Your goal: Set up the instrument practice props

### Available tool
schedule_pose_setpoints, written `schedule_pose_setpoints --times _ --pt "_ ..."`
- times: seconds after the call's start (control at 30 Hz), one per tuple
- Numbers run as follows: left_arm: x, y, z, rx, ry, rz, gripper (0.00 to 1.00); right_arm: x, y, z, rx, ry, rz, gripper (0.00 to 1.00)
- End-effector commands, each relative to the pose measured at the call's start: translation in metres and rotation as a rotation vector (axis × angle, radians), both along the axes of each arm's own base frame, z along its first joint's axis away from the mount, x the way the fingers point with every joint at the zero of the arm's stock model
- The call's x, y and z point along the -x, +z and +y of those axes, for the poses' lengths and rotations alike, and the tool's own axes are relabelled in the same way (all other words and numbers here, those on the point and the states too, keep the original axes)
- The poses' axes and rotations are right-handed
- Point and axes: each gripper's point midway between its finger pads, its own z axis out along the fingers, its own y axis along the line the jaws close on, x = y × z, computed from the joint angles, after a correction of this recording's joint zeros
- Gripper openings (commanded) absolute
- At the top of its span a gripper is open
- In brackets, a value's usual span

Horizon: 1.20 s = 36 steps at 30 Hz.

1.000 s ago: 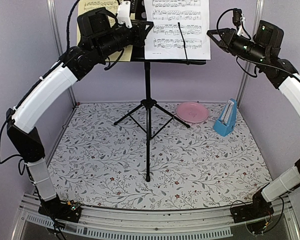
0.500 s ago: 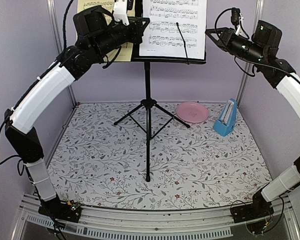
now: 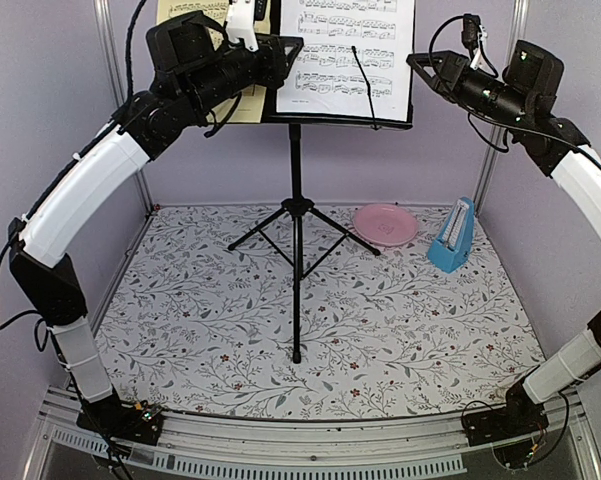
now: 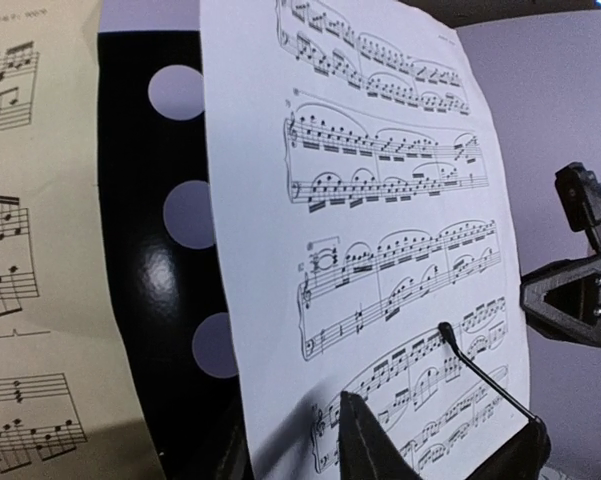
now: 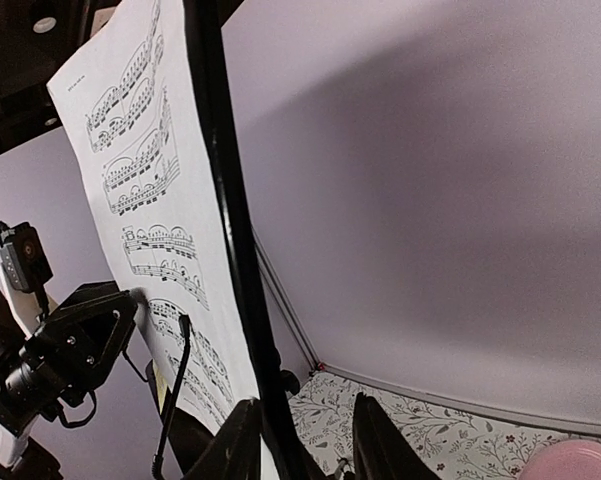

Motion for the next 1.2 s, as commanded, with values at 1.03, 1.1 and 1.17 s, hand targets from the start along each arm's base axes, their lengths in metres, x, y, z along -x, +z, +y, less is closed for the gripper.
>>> schedule_pose_setpoints --times 1.03,1.1,1.17 --pt "0.042 -0.055 0.078 -0.132 0.183 0.285 0.38 0.036 -0.015 -0.029 0.005 -0.066 -0.022 0.81" --pt "0.040 -0.065 0.075 -0.153 0.184 0.312 0.36 0.038 -0.017 -0.030 0.007 -0.068 -0.021 0.81" --pt "0.038 -0.073 0.074 -0.160 0.192 0.335 0.33 0.038 -0.019 -0.031 0.009 -0.071 -0.020 0.81"
